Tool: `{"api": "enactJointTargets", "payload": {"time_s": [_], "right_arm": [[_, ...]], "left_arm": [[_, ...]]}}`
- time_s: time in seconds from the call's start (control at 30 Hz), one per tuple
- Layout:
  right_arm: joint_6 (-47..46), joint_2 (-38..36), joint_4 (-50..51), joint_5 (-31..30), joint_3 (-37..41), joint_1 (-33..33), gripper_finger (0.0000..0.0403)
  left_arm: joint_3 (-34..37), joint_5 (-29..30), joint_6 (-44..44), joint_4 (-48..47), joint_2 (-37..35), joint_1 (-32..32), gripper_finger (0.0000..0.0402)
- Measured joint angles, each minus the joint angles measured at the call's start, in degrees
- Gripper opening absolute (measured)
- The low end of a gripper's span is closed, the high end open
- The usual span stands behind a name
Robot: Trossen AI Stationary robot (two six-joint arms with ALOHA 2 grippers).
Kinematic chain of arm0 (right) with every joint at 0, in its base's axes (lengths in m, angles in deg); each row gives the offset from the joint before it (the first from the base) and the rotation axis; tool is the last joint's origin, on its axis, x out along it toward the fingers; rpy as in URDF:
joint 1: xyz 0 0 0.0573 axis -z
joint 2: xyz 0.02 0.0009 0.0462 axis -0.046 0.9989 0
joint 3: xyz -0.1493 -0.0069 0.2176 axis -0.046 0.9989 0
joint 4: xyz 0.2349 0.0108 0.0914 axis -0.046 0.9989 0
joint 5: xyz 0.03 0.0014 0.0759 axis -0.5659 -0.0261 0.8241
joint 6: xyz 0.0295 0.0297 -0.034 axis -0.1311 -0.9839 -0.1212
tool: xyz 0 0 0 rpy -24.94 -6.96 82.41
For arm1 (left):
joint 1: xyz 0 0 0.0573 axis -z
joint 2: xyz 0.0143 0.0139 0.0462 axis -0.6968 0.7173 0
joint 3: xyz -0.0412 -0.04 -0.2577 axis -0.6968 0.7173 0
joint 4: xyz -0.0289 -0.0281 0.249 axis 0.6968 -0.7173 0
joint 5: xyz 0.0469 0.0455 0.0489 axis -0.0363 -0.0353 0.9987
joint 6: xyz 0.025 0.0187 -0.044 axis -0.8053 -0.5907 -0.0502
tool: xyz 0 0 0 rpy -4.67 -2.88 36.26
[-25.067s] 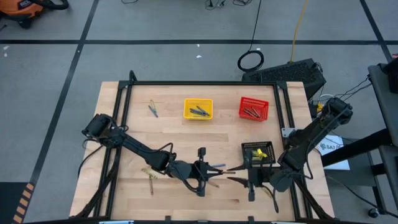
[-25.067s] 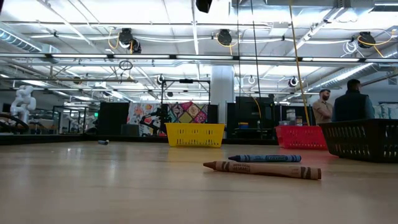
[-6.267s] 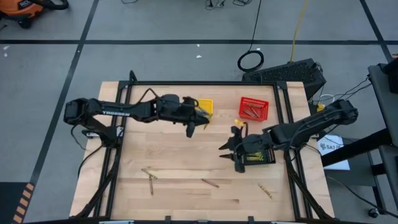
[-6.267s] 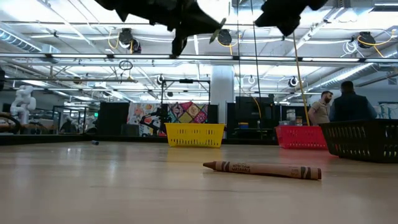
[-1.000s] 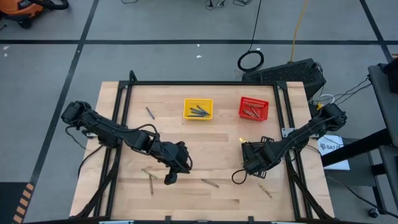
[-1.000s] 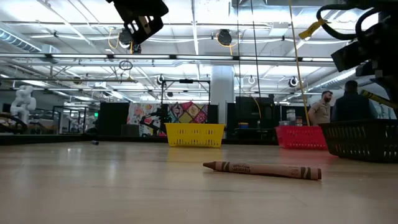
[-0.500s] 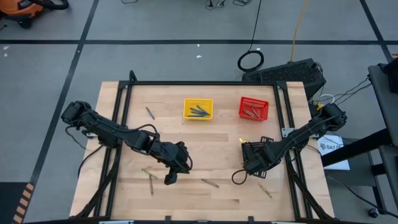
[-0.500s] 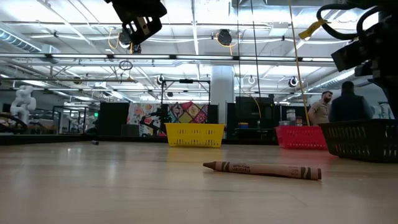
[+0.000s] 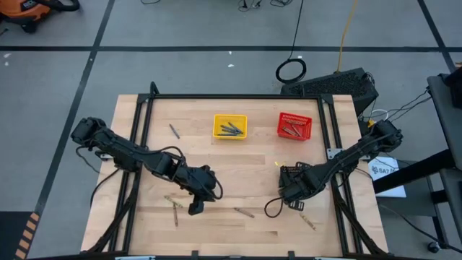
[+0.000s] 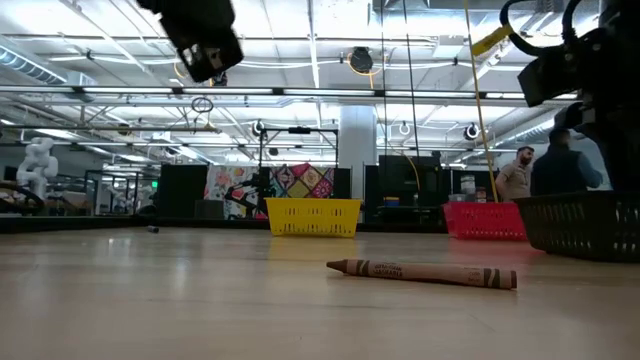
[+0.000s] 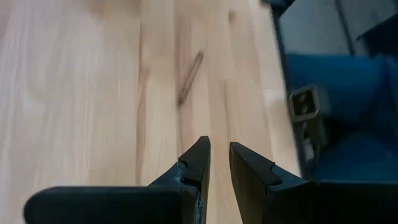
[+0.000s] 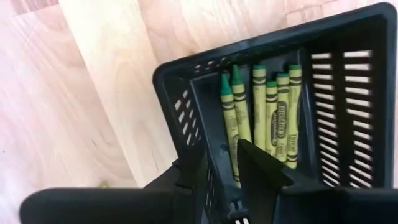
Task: Sort crayons
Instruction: Put the green crayon into the black bin
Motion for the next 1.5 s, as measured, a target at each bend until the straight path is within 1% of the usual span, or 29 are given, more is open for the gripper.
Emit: {"api": "enactJointTargets", "payload": {"time_s": [0.17, 0.33, 0.43, 0.57, 0.7, 0.83, 1.0, 1.13, 1.2, 1.33, 1.4, 1.5], "right_arm": [[0.05, 0.02, 1.50, -0.10, -1.55, 0.00, 0.0077], [0.26, 0.02, 5.00, -3.17, -6.27, 0.00, 0.0077], [0.27, 0.02, 5.27, -3.41, -9.17, 0.02, 0.0077], [0.29, 0.02, 4.51, -3.36, -11.85, 0.00, 0.0077], [0.28, 0.02, 4.10, -3.45, -12.85, 0.02, 0.0077], [0.48, 0.02, 3.95, -3.49, -12.85, 0.02, 0.0077], [0.48, 0.02, 3.85, -3.54, -12.85, 0.02, 0.0077], [0.31, 0.02, 3.27, -3.54, -12.85, 0.00, 0.0077], [0.16, 0.02, 3.23, -3.54, -12.85, 0.00, 0.0077], [0.12, 0.02, 3.23, -3.64, -12.85, 0.00, 0.0077], [0.07, 0.02, 3.19, -4.92, -12.85, -0.04, 0.0077], [0.04, 0.02, 3.16, -6.30, -12.85, -0.04, 0.0077]], "left_arm": [[0.00, -0.28, 0.04, -7.04, 0.00, 1.41, 0.0066], [0.00, -0.32, 1.55, -11.07, 0.00, 2.79, 0.0066], [0.00, -0.29, 1.55, -13.89, 0.00, 4.17, 0.0066], [0.14, -0.30, 2.19, -21.91, 0.00, 6.45, 0.0066], [0.96, -0.28, 6.12, -27.32, 0.00, 8.46, 0.0066], [1.27, -0.25, 7.79, -29.14, 0.00, 10.58, 0.0066], [1.27, 1.48, 11.45, -31.81, 0.00, 12.70, 0.0066], [1.27, 5.36, 14.71, -35.24, 0.00, 14.68, 0.0066], [1.27, 6.33, 15.97, -37.08, 0.00, 15.43, 0.0066], [1.29, 8.83, 16.12, -41.04, 0.00, 17.07, 0.0066], [1.29, 10.05, 15.52, -42.51, 0.00, 17.73, 0.0066], [1.97, 10.30, 14.54, -43.08, 0.00, 18.23, 0.0066]]}}
